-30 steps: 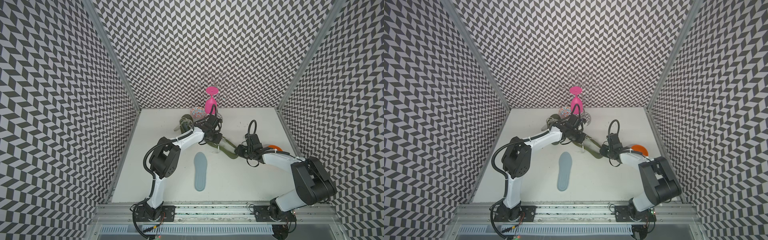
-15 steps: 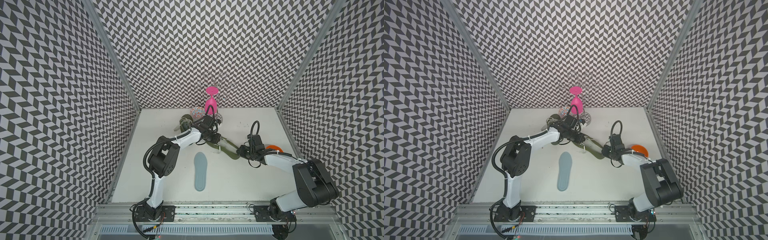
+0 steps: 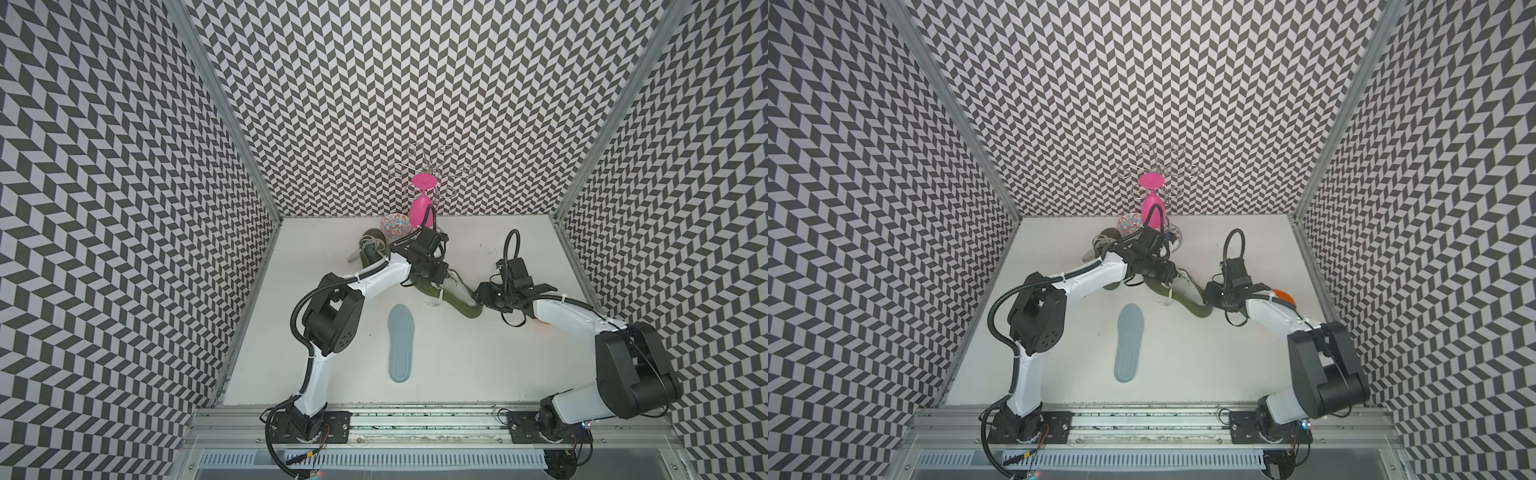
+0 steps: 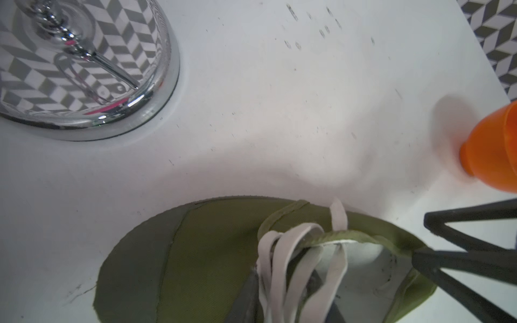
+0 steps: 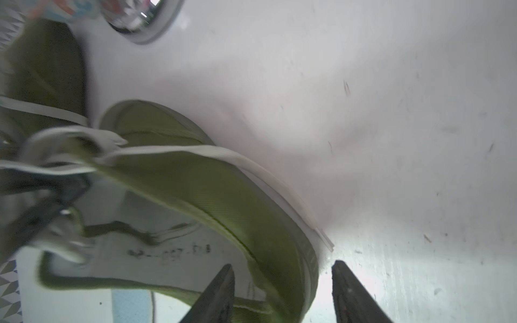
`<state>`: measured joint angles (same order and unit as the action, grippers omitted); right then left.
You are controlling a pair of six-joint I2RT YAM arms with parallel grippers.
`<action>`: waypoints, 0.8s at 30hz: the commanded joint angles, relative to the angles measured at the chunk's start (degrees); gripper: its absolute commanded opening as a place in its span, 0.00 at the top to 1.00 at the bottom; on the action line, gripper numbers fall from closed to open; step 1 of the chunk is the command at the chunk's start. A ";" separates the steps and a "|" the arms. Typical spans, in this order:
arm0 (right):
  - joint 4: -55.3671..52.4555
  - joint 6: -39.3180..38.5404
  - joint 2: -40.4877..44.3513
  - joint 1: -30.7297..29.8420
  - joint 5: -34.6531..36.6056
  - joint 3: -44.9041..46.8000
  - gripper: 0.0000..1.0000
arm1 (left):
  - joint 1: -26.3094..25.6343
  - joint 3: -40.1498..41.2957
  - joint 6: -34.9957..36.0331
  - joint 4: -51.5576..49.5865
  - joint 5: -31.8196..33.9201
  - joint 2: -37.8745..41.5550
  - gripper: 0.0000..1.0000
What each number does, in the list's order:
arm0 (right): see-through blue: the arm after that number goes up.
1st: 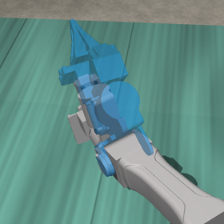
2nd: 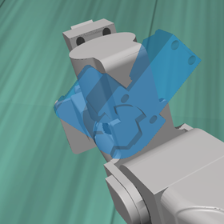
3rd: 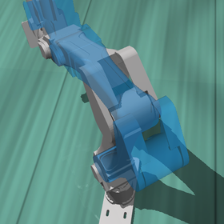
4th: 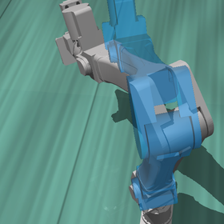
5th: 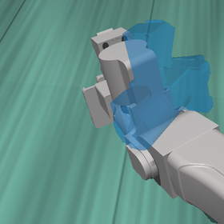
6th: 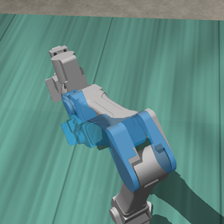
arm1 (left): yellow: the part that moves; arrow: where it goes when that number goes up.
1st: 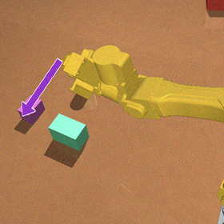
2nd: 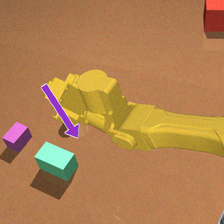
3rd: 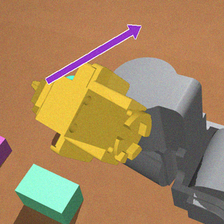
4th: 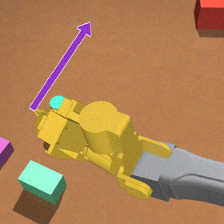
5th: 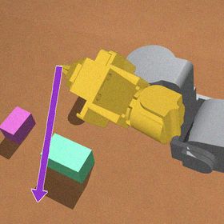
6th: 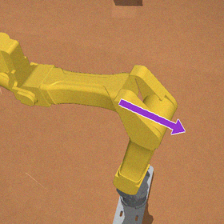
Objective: Insert the insole into the shoe
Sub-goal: Adjust the shoelace on the shoe.
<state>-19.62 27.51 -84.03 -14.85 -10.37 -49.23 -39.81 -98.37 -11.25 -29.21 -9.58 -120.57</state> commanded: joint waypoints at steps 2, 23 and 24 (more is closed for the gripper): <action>-3.07 -2.50 2.27 0.34 -0.53 -4.38 0.42 | -1.25 -1.95 0.55 -2.64 4.61 -1.46 0.65; -8.70 -5.40 5.09 0.43 -0.81 -6.70 0.39 | -1.93 -0.45 -6.15 -10.56 3.96 12.96 0.36; -9.08 -5.52 5.39 0.42 -0.79 -6.88 0.39 | -1.76 2.51 -8.05 -9.58 5.44 15.71 0.36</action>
<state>-28.38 23.16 -80.62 -14.81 -11.57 -54.33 -42.19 -99.70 -14.09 -39.46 -5.56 -111.96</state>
